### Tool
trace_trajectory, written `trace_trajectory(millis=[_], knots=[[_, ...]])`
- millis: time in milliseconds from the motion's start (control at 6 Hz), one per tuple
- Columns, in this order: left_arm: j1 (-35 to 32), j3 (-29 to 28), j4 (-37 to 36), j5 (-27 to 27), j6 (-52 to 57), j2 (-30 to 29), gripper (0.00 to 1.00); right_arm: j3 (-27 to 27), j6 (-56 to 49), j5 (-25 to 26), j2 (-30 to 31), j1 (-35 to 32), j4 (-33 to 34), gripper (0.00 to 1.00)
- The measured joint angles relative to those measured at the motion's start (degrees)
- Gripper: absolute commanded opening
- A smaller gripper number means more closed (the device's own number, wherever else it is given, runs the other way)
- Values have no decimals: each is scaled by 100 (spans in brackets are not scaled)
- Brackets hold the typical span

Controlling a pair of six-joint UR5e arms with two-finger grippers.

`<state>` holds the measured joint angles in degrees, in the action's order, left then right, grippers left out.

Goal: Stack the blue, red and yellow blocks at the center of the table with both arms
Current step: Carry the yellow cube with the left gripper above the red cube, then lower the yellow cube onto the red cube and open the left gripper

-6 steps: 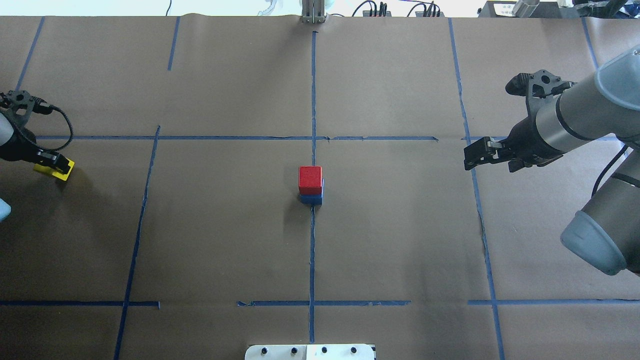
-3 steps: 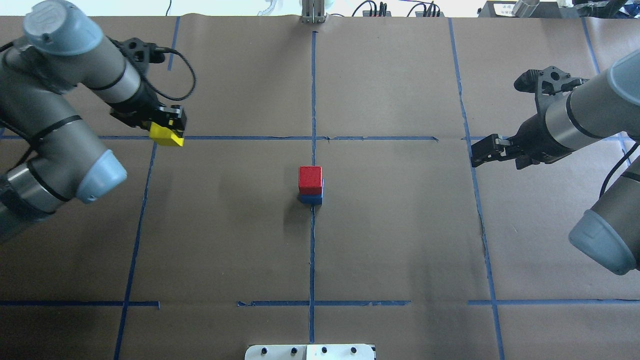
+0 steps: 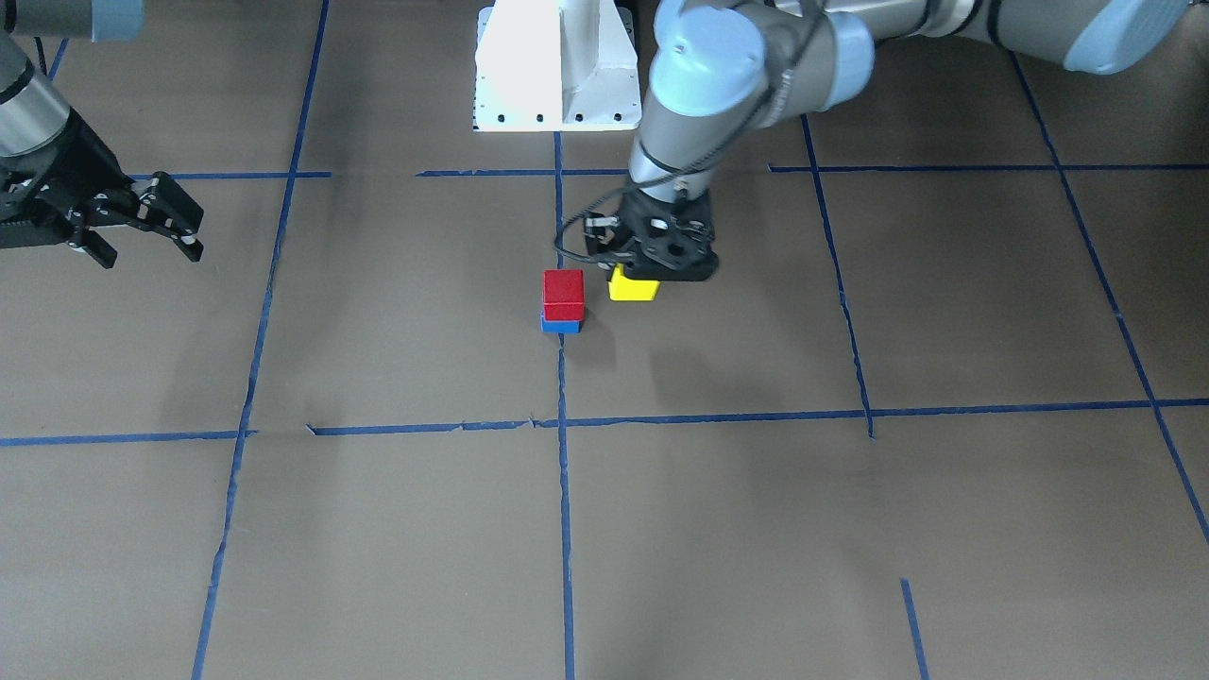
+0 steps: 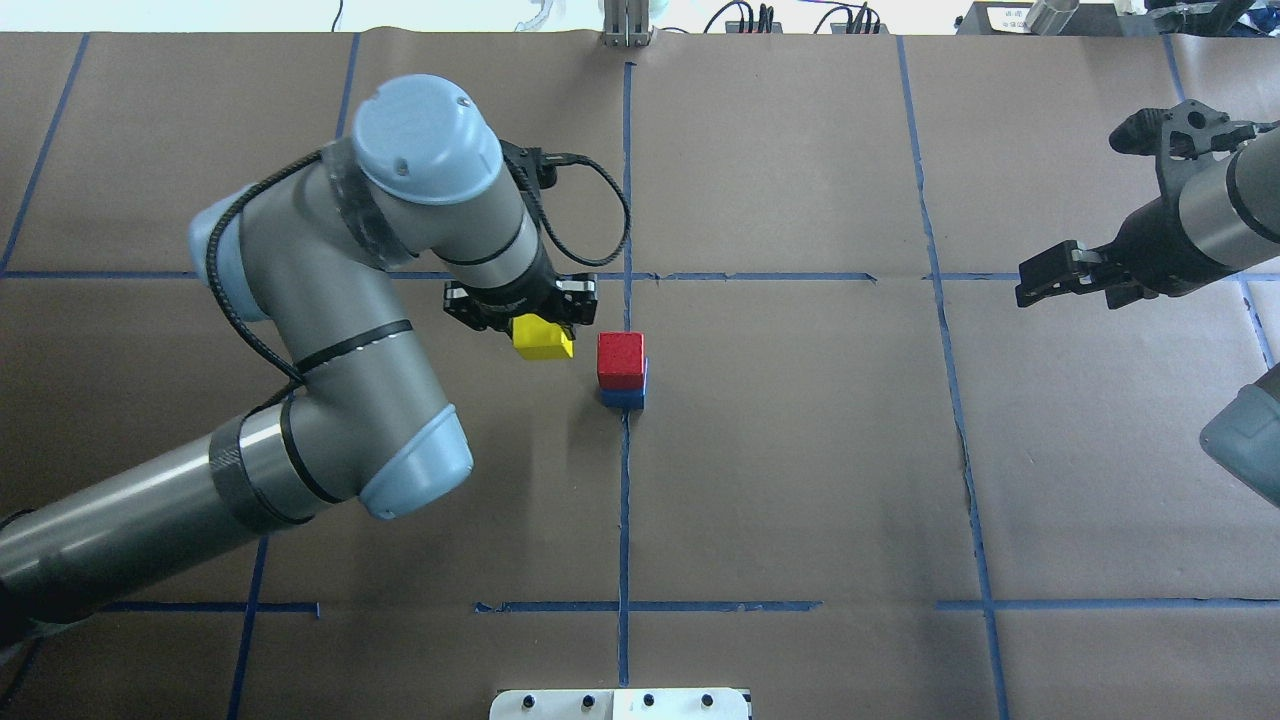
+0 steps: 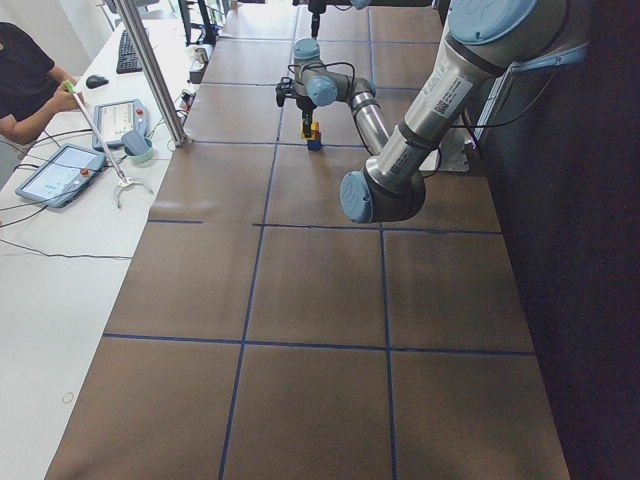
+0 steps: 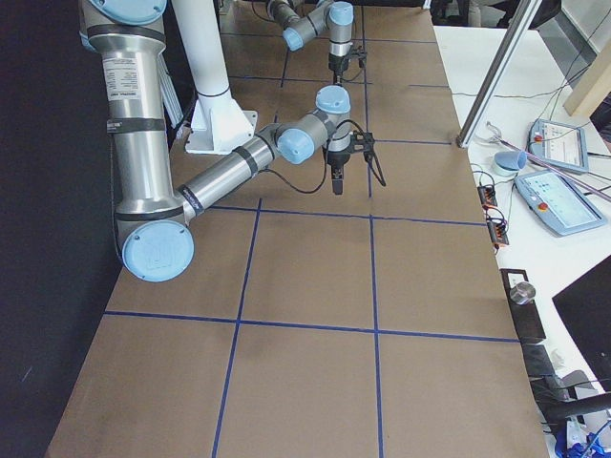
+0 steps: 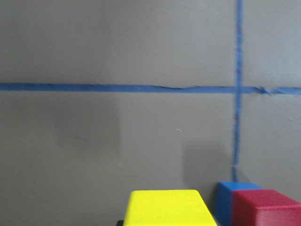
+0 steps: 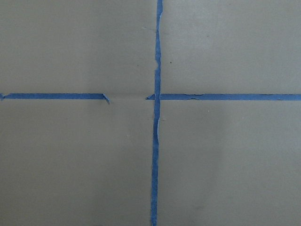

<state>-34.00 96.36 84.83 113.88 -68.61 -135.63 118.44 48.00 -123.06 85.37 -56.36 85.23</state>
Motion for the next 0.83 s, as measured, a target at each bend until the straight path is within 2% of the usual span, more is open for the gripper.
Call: trace_trajectory(millis=[500,833], knots=[[432,-581,-305,-440,-368,-718,2,-68,-77,-18,23,-51,-4,100],[441,-721,-262,-713,-358,-803,2,-94,-80,-17,30,-51,-6,100]])
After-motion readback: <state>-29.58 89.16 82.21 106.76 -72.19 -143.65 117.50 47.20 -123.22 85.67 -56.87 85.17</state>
